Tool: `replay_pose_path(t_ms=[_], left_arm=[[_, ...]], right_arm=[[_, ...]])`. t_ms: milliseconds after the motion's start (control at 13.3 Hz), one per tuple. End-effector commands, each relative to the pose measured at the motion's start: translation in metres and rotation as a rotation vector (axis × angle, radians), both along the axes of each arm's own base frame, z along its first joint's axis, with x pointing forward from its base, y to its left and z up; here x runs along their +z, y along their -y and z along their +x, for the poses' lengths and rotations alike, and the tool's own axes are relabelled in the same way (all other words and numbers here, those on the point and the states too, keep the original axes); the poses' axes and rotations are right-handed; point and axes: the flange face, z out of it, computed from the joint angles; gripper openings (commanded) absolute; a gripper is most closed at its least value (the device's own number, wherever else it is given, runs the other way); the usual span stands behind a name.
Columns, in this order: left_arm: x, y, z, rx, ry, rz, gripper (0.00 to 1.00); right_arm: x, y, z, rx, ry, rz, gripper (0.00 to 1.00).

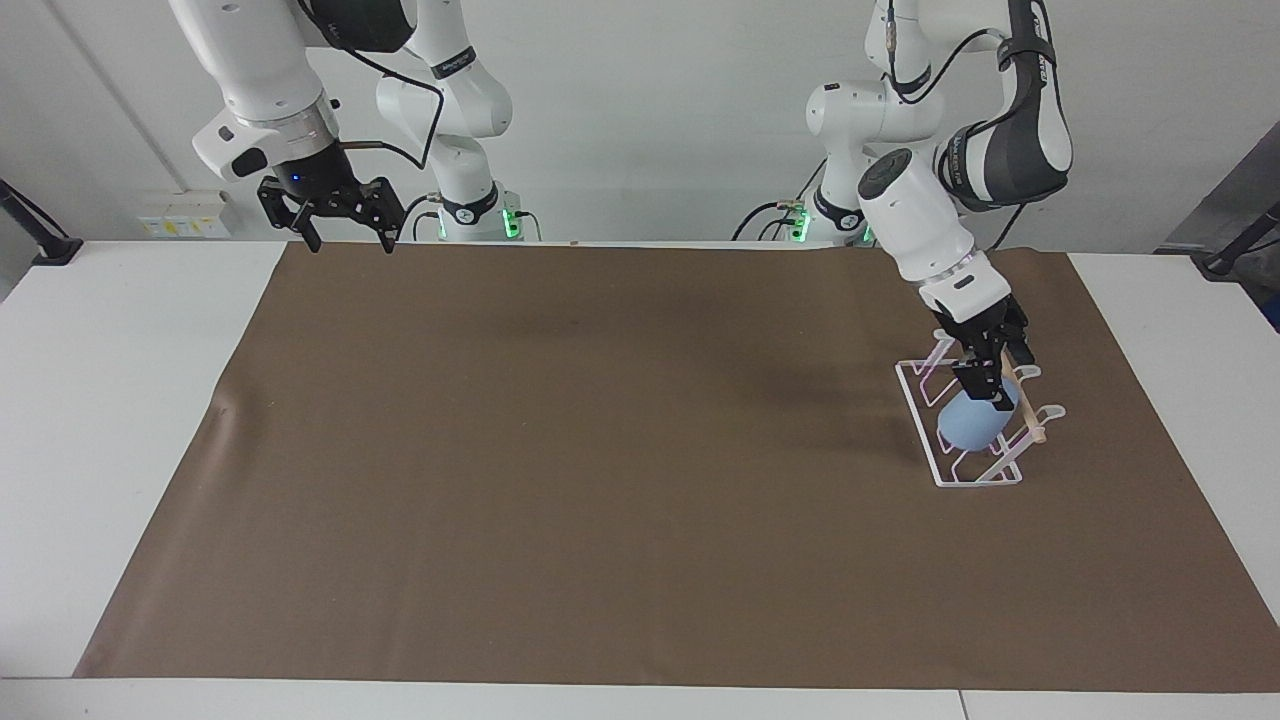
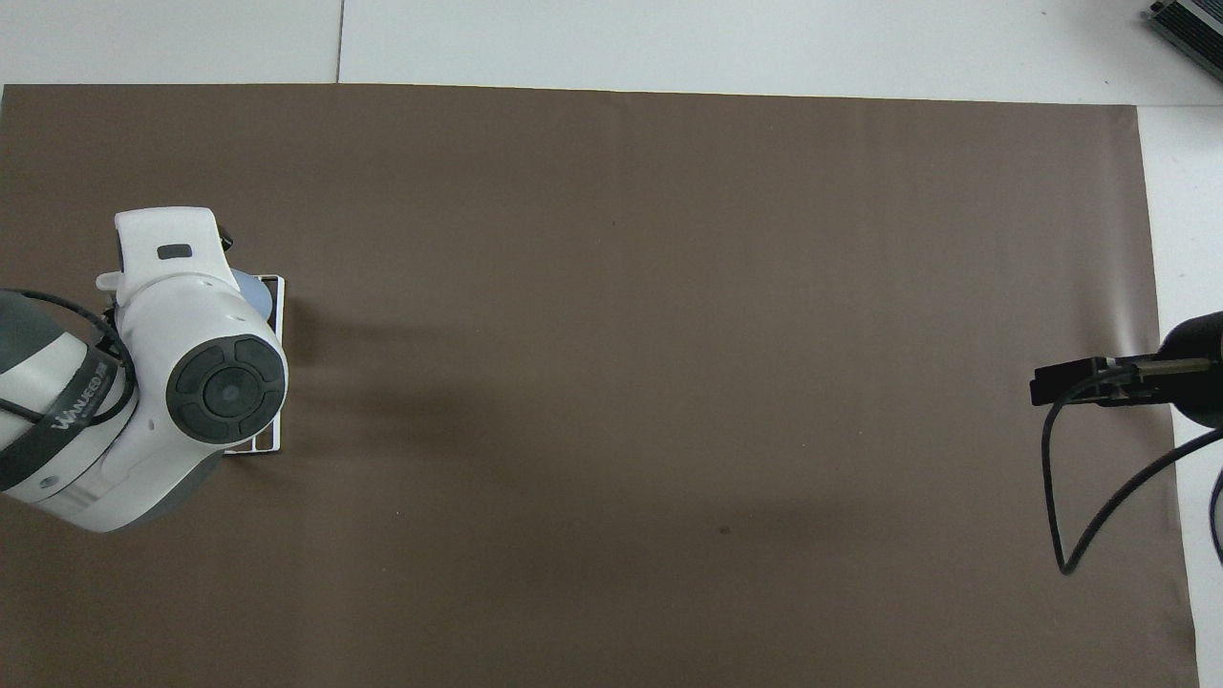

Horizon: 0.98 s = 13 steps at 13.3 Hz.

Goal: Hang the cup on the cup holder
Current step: 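Open the left gripper and draw it back from the hung cup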

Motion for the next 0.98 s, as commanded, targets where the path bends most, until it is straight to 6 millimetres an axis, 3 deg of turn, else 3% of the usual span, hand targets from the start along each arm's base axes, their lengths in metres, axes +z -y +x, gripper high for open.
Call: replay_pose_path(t_ms=[0,376,602,677,902], left_arm=[[0.000,-0.001,-0.002,-0.015,0.016,0.003,1.00],[0.018,0.006,0.023,-0.055,0.013,-0.010,1.00],[0.026,0.017,0.030,-0.047,0.000,-0.133,1.00],[0.036,0.020,0.032,-0.042,-0.001,-0.178,1.00],[0.065,0.031,0.031,-0.092,-0.056,-0.281,1.00]], right_arm=[[-0.003,0.002,-0.005,0.011,-0.015,0.007,1.00],[-0.005,0.001,-0.006,0.013,-0.011,0.006,1.00],[-0.007,0.004,-0.009,0.008,-0.029,0.007,1.00],[-0.007,0.015,-0.010,0.003,-0.029,0.011,1.00],[-0.007,0.019,-0.007,0.030,-0.012,0.012,1.00]])
